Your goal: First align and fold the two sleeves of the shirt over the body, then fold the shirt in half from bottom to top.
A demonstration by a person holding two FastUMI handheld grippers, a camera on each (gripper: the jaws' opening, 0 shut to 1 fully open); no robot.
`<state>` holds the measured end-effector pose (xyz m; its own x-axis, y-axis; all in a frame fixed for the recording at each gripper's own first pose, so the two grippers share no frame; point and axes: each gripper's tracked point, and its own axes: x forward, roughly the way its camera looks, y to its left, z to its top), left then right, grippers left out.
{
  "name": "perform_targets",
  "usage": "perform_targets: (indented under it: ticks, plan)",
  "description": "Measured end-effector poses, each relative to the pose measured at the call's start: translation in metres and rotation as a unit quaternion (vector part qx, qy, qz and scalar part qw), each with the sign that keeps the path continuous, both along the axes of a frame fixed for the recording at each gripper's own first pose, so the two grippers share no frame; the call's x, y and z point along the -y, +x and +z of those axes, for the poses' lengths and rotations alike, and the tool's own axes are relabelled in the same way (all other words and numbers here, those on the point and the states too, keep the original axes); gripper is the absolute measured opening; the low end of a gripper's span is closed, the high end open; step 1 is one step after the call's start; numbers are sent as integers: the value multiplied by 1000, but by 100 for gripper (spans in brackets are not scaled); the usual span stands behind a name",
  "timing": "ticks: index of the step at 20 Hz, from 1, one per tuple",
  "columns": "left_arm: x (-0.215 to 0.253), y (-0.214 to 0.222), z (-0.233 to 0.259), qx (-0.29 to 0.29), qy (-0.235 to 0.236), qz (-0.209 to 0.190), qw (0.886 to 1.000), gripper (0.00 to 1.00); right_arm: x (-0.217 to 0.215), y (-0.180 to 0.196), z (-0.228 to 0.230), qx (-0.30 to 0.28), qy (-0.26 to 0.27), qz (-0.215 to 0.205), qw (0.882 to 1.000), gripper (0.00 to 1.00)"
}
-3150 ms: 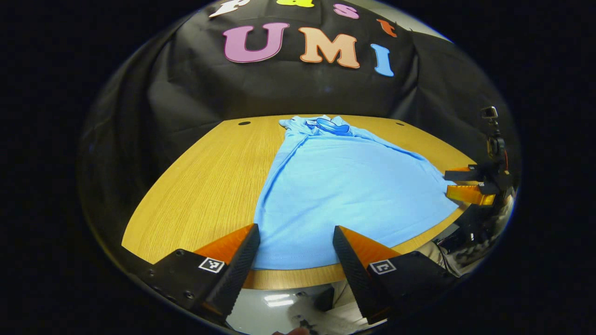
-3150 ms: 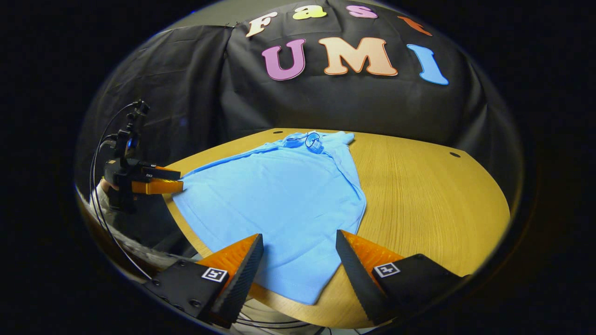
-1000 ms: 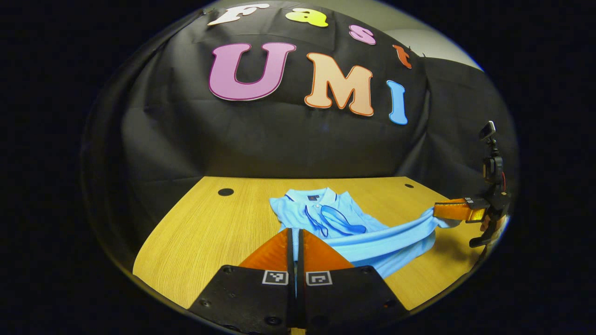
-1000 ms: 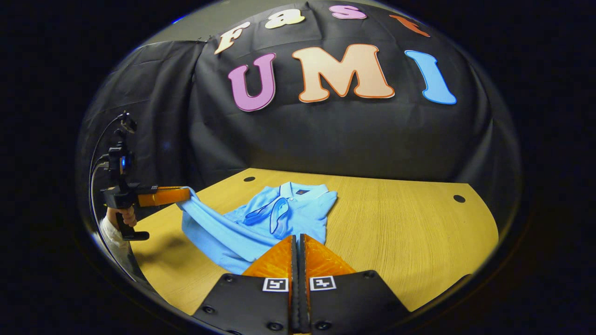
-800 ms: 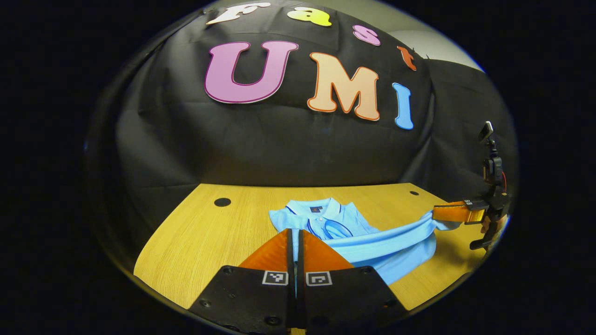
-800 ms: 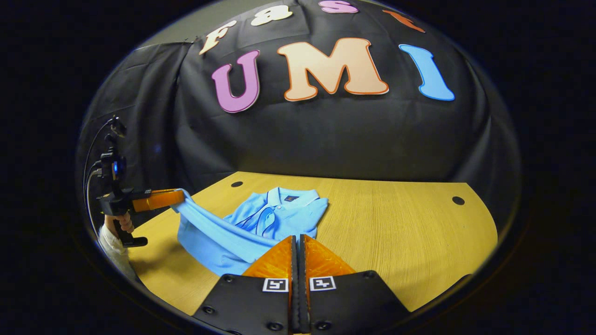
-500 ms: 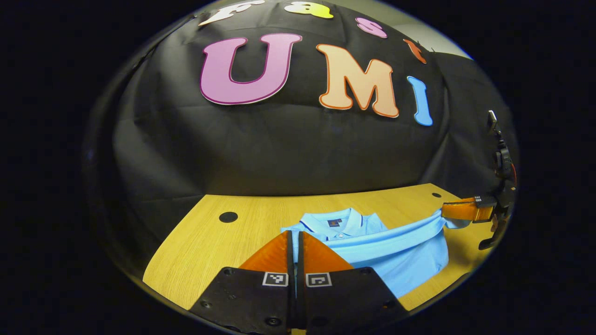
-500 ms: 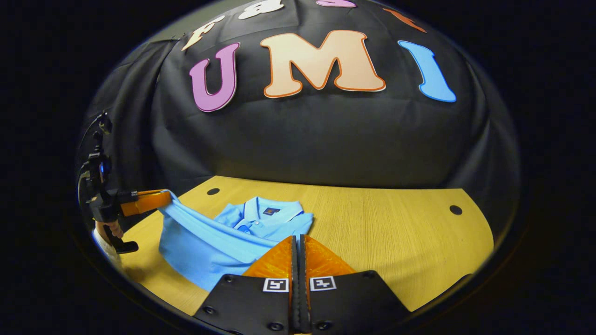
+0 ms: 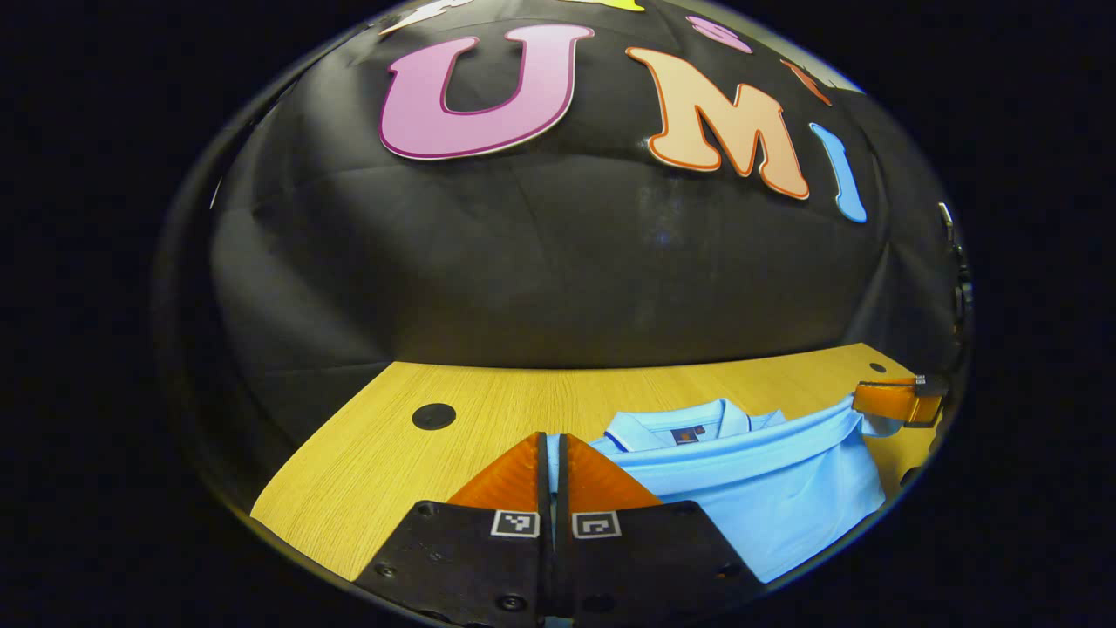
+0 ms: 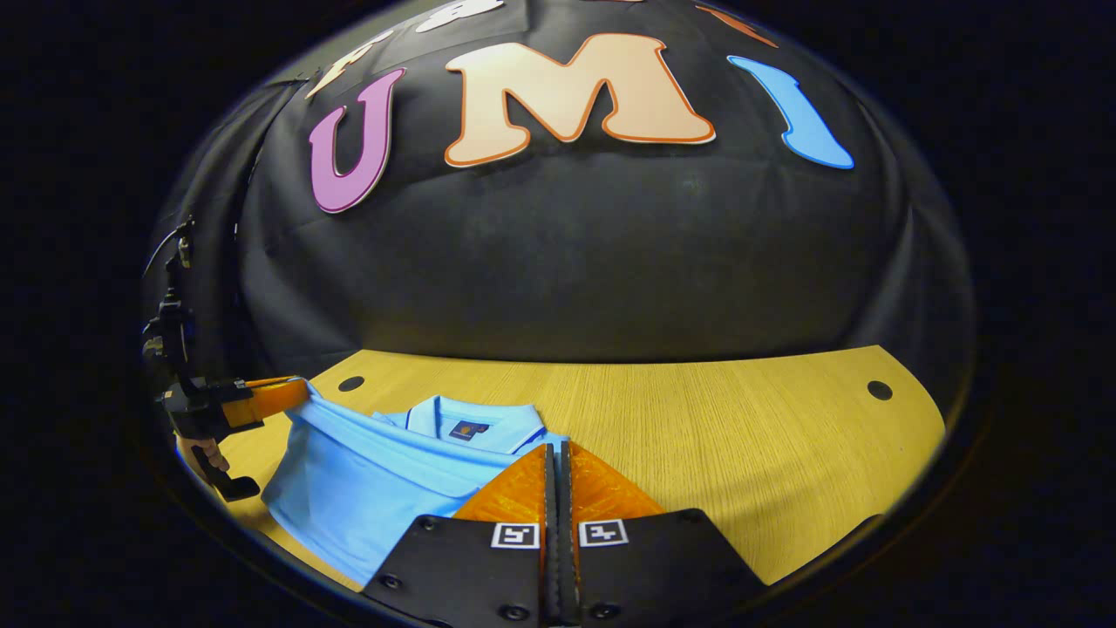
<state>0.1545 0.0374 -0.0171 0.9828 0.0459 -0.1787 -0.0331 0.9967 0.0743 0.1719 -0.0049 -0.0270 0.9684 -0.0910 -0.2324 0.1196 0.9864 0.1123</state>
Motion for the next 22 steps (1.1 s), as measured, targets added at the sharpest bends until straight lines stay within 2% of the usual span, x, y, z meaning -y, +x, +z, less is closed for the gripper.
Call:
perform_targets:
  ticks: [3, 5, 7, 8, 9, 10, 15, 19, 22]
  plan:
    - [-9, 6, 6, 16, 18, 31, 999, 1, 4, 3, -9, -3, -10, -5, 1000, 5]
    - [-14, 2, 7, 11, 32, 49, 998, 16, 3, -1, -10, -10, -11, 6, 1000, 22]
    - [-15, -6, 7, 3, 35, 54, 998, 57, -3, -9, -7, -8, -7, 21, 1000, 50]
    - [-14, -11, 10, 5, 32, 56, 998, 76, -4, -14, -2, -4, -12, 21, 1000, 67]
    - [-15, -16, 14, 13, 32, 60, 998, 92, -6, -21, 2, 2, -20, 24, 1000, 75]
    - [-13, -23, 18, 19, 33, 56, 998, 99, -10, -28, 7, 6, -25, 31, 999, 98]
    - [12, -76, 23, 29, 22, 26, 999, 98, -35, -87, 22, 31, -29, 63, 997, 99]
    - [32, -121, 24, 46, 16, 6, 999, 97, -46, -134, 21, 51, -46, 70, 995, 99]
    - [35, -149, 22, 65, 15, 9, 998, 97, -55, -159, 13, 62, -44, 75, 994, 99]
